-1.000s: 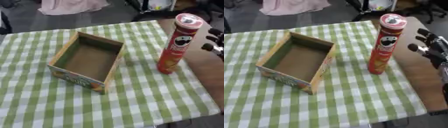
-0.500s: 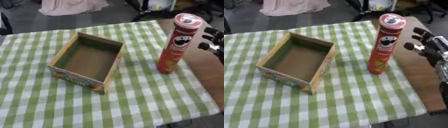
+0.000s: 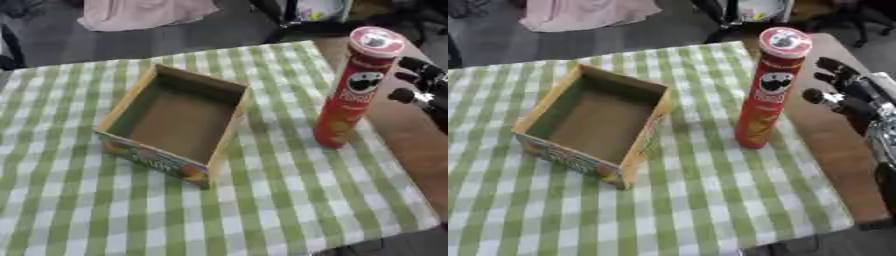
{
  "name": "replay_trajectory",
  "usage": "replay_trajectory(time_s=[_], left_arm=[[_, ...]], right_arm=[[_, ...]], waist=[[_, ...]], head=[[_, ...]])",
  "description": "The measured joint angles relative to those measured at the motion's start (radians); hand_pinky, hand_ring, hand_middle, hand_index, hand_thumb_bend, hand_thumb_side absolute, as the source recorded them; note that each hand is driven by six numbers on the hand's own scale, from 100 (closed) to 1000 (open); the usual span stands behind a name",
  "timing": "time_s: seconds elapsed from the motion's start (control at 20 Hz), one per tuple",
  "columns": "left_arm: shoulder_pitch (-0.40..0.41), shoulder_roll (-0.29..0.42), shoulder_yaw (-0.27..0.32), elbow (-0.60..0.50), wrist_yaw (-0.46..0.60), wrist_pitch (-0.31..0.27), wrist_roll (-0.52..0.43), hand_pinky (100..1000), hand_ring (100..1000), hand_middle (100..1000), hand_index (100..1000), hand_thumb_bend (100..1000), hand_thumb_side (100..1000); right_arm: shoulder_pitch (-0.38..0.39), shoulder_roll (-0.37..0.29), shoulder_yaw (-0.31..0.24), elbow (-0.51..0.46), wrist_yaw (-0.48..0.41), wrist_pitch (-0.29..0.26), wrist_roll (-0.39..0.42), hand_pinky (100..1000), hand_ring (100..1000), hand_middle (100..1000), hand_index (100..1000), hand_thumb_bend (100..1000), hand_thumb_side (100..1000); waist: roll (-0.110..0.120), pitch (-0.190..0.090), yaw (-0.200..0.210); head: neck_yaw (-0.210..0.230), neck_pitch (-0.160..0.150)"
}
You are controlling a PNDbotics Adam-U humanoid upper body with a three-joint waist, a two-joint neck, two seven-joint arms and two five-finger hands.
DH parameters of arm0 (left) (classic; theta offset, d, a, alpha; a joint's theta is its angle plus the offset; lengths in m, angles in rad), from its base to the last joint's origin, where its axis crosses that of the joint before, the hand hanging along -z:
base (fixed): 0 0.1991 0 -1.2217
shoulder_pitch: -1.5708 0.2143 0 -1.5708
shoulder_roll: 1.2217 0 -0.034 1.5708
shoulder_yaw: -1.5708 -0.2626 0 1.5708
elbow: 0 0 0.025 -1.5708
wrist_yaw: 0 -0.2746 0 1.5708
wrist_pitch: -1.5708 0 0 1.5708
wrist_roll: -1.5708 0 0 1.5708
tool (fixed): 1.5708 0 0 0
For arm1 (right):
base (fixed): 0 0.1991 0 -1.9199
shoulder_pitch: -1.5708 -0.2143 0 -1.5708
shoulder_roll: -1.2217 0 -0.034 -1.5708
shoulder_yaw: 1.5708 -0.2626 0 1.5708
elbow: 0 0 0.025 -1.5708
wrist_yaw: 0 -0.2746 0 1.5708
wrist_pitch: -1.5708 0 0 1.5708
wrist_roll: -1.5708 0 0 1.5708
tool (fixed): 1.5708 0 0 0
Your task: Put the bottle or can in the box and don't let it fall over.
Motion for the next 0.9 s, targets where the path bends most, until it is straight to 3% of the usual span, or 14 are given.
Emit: replay_trajectory(time_s=[0.9], left_arm=[[0.000,-0.001,0.000,0.000,0.000,0.000,-0.004,835,731,721,736,624,458]], right_arm=[[-0.015,0.020,0.042,-0.011,-0.035,0.023,0.025,718,990,1000,952,978,356]], waist=[[0.000,0.000,0.005]], head=[[0.000,0.000]])
